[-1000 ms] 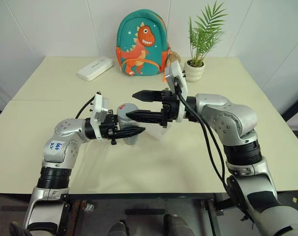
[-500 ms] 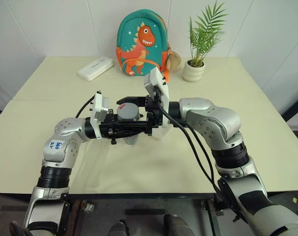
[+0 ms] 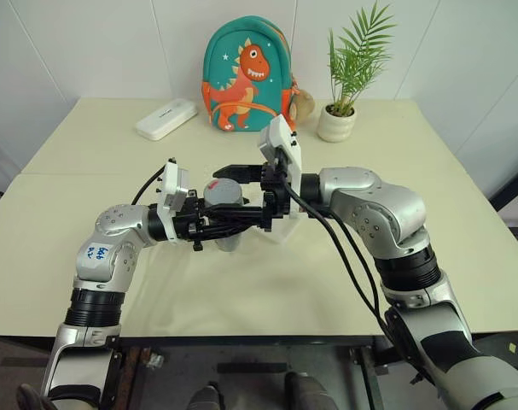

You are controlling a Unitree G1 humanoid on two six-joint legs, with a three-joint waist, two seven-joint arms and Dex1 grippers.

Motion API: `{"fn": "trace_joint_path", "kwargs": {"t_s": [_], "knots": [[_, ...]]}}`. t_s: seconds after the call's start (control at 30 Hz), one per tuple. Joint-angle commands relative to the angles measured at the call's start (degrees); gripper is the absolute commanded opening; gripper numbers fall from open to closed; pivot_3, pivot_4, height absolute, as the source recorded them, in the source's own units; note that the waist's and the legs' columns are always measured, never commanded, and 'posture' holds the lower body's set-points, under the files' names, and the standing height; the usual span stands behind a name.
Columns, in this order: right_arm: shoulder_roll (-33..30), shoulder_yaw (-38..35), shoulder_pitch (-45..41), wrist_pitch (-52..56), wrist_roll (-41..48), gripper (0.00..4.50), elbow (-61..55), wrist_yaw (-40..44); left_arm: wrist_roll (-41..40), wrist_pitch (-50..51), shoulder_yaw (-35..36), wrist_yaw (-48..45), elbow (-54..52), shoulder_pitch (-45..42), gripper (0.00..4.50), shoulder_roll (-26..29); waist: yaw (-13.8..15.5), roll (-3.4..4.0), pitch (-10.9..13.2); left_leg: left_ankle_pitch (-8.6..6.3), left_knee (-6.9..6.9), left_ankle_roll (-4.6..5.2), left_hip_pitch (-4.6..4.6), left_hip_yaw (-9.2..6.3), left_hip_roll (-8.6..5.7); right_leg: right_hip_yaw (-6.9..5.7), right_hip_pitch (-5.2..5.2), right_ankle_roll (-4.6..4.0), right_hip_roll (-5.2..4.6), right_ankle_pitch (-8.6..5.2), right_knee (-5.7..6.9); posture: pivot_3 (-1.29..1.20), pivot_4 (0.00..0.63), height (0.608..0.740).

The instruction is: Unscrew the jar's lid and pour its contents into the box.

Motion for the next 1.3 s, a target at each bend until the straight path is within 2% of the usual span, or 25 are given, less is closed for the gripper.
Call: {"fn": "trace_joint_path", "kwargs": {"t_s": [0.03, 0.9, 1.3], "knots": [[-0.4, -2.1, -0.3, -1.1, 0.6, 4.45, -0.6, 0.7, -1.3, -0.4, 0.9, 0.0, -0.9, -0.7, 2.00, 0.3, 0.0, 0.00, 0.0, 0.00, 0.00, 0.00, 0.00, 0.00, 0.00, 0.00, 0.00, 0.00, 0.00, 0.00, 0.00, 0.00, 0.150, 0.740], [-2.8, -3.6, 0.6, -1.8, 0.6, 4.45, 0.8, 2.5, -1.4, -0.3, 0.9, 0.2, -0.9, -0.9, 2.00, 0.4, 0.0, 0.00, 0.0, 0.00, 0.00, 0.00, 0.00, 0.00, 0.00, 0.00, 0.00, 0.00, 0.00, 0.00, 0.00, 0.00, 0.150, 0.740], [-0.7, -3.8, -0.5, -1.6, 3.2, 4.45, 0.8, 3.7, -1.6, 0.0, 1.3, 0.7, -1.7, -0.1, 2.00, 0.6, 0.0, 0.00, 0.0, 0.00, 0.00, 0.00, 0.00, 0.00, 0.00, 0.00, 0.00, 0.00, 0.00, 0.00, 0.00, 0.00, 0.150, 0.740]]}}
